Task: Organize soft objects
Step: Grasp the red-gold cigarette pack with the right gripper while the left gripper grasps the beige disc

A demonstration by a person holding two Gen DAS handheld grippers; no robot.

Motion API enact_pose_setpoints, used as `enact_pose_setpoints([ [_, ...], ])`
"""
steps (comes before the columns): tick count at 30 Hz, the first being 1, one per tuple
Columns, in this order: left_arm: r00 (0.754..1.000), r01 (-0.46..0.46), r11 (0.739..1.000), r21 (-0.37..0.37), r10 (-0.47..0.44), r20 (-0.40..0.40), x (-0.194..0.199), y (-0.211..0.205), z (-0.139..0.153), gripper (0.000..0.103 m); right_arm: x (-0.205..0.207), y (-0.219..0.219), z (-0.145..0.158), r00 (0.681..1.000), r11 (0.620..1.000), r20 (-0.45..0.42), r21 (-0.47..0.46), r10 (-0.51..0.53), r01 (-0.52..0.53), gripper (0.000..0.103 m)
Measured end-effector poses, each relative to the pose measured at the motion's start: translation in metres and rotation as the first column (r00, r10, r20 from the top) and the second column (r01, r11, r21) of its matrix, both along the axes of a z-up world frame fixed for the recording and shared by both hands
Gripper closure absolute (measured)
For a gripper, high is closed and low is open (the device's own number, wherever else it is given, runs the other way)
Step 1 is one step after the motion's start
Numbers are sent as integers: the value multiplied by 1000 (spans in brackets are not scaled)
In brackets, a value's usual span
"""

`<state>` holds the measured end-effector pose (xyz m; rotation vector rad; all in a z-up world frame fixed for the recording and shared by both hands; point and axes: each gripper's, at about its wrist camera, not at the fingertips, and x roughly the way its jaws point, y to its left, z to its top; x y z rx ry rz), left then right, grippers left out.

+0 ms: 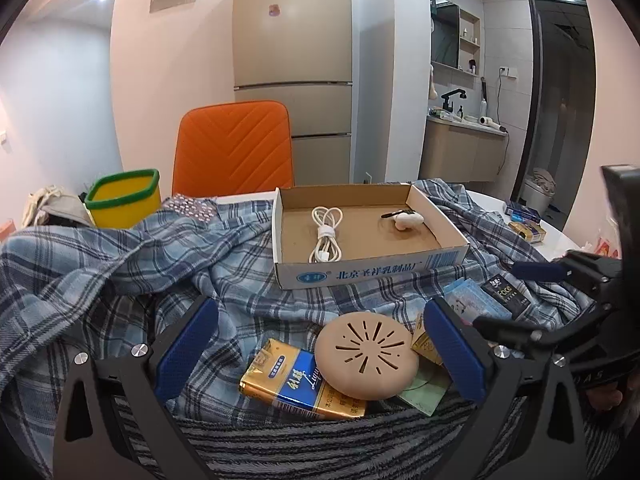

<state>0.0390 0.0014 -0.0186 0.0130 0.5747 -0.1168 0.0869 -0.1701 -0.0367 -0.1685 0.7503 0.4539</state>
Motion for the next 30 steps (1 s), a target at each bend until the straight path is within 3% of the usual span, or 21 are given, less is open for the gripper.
enact_pose_setpoints([
  [8, 1000, 3, 1000, -11, -3, -18, 2, 1, -3, 1, 18, 14, -24, 981, 995, -166, 20, 102, -100, 13],
  [14, 1000, 16, 1000, 11, -15, -17, 1, -4, -4, 1, 34, 10, -39, 934, 980, -313, 152, 173, -130, 25],
  [22, 1000, 15, 1000, 11, -15, -24, 1, -5, -4, 1, 37, 1, -43, 929, 977, -337, 190, 156, -95, 36],
  [30, 998, 36, 999, 30, -34, -58, 5, -10, -6, 1, 20, -3, -22, 969, 990, -236, 140, 68, -35, 41],
])
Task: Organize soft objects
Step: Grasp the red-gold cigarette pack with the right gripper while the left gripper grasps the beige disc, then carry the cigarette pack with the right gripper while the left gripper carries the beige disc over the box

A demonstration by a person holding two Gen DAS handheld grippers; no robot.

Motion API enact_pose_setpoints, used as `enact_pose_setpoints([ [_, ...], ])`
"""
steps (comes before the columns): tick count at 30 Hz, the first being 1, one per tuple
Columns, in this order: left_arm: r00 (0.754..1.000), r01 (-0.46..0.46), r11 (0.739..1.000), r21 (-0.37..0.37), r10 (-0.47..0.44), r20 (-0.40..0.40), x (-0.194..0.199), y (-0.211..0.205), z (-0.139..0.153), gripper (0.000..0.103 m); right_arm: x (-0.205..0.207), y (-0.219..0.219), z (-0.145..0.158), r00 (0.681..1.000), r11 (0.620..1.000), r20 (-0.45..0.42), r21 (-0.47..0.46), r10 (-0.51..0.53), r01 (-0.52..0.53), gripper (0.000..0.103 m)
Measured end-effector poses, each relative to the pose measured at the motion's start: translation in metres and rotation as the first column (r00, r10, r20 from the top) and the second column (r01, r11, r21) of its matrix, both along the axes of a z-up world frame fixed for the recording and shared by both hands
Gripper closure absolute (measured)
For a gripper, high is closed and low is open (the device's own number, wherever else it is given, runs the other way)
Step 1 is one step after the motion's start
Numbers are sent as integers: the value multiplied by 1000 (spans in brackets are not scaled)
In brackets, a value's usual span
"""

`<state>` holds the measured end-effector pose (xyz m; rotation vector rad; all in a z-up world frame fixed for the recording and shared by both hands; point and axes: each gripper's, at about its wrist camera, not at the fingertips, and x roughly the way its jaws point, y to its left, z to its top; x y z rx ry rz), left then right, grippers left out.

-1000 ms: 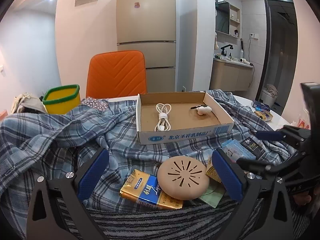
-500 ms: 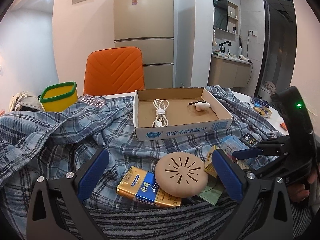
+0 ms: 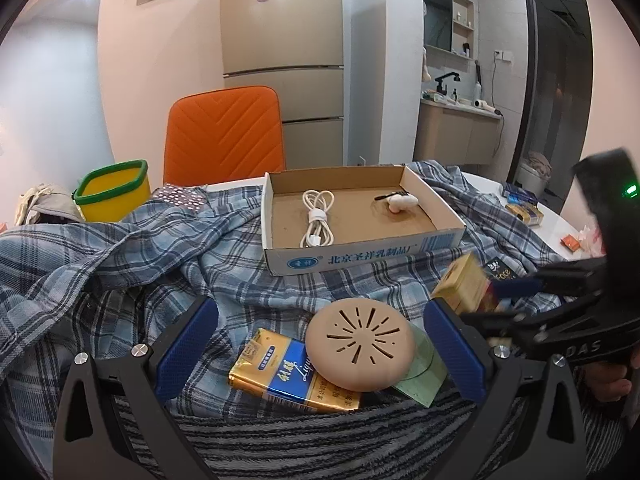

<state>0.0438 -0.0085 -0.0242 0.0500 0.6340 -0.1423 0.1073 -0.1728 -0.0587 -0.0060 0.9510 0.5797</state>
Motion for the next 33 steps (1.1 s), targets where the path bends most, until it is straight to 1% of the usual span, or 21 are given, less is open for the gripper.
enact_pose_setpoints([
  [2, 1000, 14, 1000, 10, -14, -14, 2, -3, -1, 1, -7, -3, 9, 997, 999, 63, -23, -41, 42, 41],
  [4, 999, 37, 999, 24, -36, -34, 6, -8, -3, 1, -17, -6, 19, 986, 994, 143, -47, -89, 96, 42],
  [5, 997, 58, 998, 30, -56, -60, 10, -11, -6, 1, -22, -9, 25, 974, 987, 190, -76, -127, 143, 42],
  [7, 992, 80, 996, 29, -77, -98, 16, -16, -8, 1, -28, -14, 31, 951, 969, 247, -113, -187, 220, 42],
  [9, 987, 86, 996, 37, -81, -137, 25, -20, -13, 1, -31, -22, 35, 936, 957, 271, -120, -224, 264, 42],
  [11, 980, 89, 995, 47, -79, -184, 34, -23, -20, 1, -30, -26, 35, 927, 939, 272, -153, -258, 307, 42],
  [13, 973, 85, 995, 59, -70, -220, 41, -26, -27, 1, -28, -29, 31, 923, 933, 269, -158, -274, 323, 42],
  [15, 965, 84, 994, 67, -65, -253, 46, -27, -34, 1, -25, -32, 24, 927, 930, 249, -165, -282, 327, 42],
  [19, 951, 98, 994, 58, -76, -298, 51, -28, -45, 1, -16, -33, 8, 938, 928, 202, -189, -282, 320, 42],
  [20, 949, 106, 993, 53, -85, -305, 51, -28, -47, 4, -15, -33, 4, 940, 929, 190, -190, -281, 317, 41],
  [21, 947, 111, 993, 50, -90, -308, 51, -29, -47, 7, -13, -33, 1, 944, 931, 173, -190, -280, 311, 41],
  [23, 944, 119, 992, 46, -99, -316, 52, -29, -48, 19, -12, -34, -3, 946, 931, 155, -193, -283, 310, 41],
  [25, 945, 122, 992, 42, -103, -310, 50, -29, -48, 23, -10, -35, -5, 947, 931, 144, -190, -287, 311, 41],
  [28, 953, 115, 992, 55, -95, -289, 47, -29, -44, 24, -10, -37, -6, 948, 933, 135, -185, -288, 310, 41],
  [33, 964, 106, 992, 60, -88, -251, 40, -28, -36, 25, -8, -34, -11, 953, 930, 110, -211, -282, 299, 40],
])
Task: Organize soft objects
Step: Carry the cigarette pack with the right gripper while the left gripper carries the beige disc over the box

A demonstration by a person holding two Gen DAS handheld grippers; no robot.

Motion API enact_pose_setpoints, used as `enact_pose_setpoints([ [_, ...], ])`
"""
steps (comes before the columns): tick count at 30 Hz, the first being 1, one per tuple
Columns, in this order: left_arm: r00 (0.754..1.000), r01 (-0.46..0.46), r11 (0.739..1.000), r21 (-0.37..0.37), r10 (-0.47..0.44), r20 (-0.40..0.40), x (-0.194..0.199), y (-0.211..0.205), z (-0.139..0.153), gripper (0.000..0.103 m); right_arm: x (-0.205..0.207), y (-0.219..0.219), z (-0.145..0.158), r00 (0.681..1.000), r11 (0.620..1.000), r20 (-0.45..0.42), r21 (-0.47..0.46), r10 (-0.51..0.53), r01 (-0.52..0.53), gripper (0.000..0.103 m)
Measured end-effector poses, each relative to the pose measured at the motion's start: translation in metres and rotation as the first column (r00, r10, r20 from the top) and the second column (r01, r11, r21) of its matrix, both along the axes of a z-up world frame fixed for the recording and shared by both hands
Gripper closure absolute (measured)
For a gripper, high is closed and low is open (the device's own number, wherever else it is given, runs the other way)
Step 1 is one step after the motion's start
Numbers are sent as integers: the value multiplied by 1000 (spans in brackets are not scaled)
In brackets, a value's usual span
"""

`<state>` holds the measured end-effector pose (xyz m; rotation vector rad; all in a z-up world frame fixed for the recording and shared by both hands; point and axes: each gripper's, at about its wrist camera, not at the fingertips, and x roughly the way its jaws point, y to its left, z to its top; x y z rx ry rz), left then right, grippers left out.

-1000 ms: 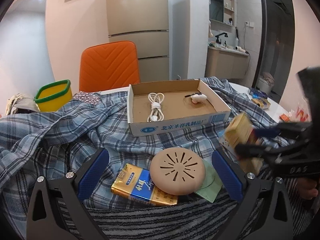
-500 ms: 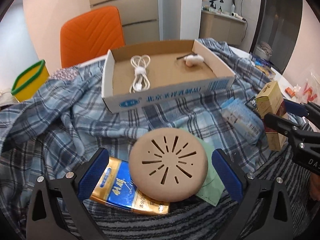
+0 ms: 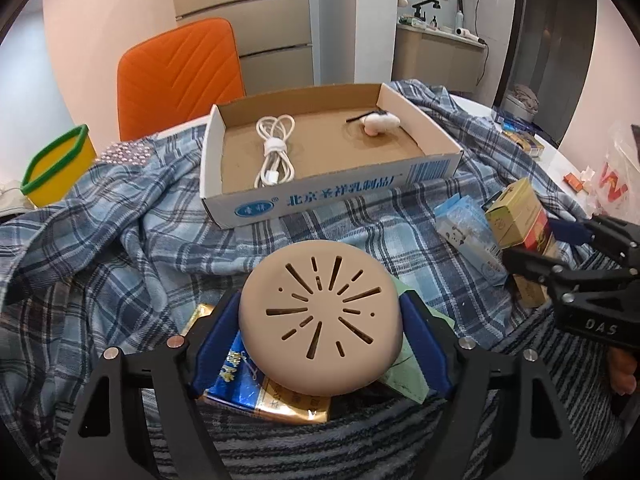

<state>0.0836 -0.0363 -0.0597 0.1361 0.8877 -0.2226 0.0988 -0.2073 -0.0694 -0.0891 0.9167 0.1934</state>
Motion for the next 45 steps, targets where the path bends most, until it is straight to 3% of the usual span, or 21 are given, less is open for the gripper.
enact_pose_setpoints([
  [16, 988, 0, 999, -43, 7, 156, -30, -2, 53, 25, -21, -5, 18, 998, 1000, 61, -3, -3, 3, 42],
  [20, 980, -10, 1000, -20, 14, 200, -35, -5, 66, 25, -25, -7, 30, 995, 1000, 95, 6, -14, 13, 43],
  [28, 961, -33, 996, -80, 53, 270, -32, -3, 92, 25, -28, -3, 71, 977, 1000, 211, 28, -19, 13, 42],
  [35, 904, -63, 981, -181, 133, 407, -32, 11, 122, 25, -33, 12, 120, 919, 999, 392, 42, -41, 27, 43],
  [43, 836, -96, 977, -192, 184, 518, -11, 20, 160, 25, -10, 27, 160, 865, 998, 499, 43, -53, 37, 42],
  [45, 829, -104, 976, -190, 191, 525, -3, 21, 168, 25, -1, 30, 171, 854, 998, 516, 52, -58, 36, 43],
])
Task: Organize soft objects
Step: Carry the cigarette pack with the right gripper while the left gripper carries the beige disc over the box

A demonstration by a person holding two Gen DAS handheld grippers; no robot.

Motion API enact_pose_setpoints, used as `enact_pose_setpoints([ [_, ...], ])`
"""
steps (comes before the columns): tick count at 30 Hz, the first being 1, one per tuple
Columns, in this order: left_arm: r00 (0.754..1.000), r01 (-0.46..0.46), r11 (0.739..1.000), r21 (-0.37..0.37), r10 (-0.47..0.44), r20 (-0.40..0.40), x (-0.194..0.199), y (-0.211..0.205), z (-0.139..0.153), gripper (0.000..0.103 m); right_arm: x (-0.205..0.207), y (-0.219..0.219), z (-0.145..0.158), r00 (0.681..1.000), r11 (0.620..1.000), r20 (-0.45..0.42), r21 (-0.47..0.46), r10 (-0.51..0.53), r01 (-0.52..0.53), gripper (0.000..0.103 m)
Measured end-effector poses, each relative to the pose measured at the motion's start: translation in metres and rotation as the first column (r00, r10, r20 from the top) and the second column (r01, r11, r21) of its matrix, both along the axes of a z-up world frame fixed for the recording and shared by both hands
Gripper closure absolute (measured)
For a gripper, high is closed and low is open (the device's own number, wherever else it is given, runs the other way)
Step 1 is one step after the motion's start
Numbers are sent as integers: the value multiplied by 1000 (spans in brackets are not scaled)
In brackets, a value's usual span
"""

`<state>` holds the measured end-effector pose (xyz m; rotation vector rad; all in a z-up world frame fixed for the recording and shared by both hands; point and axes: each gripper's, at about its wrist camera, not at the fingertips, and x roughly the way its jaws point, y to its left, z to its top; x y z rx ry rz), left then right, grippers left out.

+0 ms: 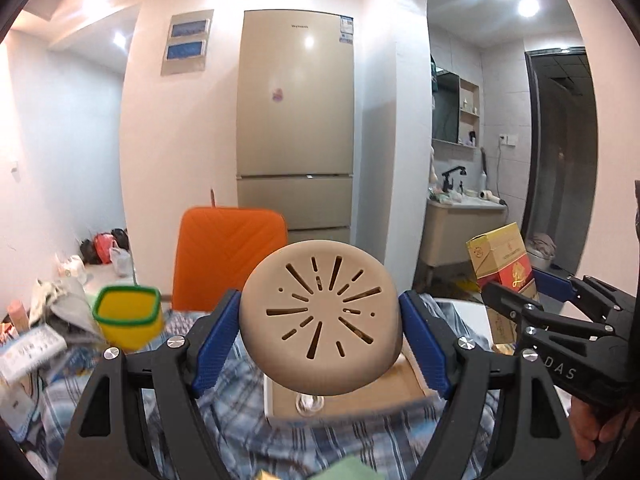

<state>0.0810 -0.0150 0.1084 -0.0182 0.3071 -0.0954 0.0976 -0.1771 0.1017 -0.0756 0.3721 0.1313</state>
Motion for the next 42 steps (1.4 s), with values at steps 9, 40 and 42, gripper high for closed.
enact_pose_setpoints([
  [9, 999, -31, 1000, -4, 31, 11, 27, 3, 22, 25, 37, 5, 33, 999, 999, 41, 44, -25, 24, 42],
  [40, 910, -31, 998, 59, 53, -411, 152, 0, -105, 25, 165, 7, -107, 921, 999, -388, 14, -39, 48, 42],
  [42, 898, -26, 998, 53, 47, -437, 154, 0, -112, 25, 171, 6, -117, 904, 999, -426, 31, -24, 41, 42],
])
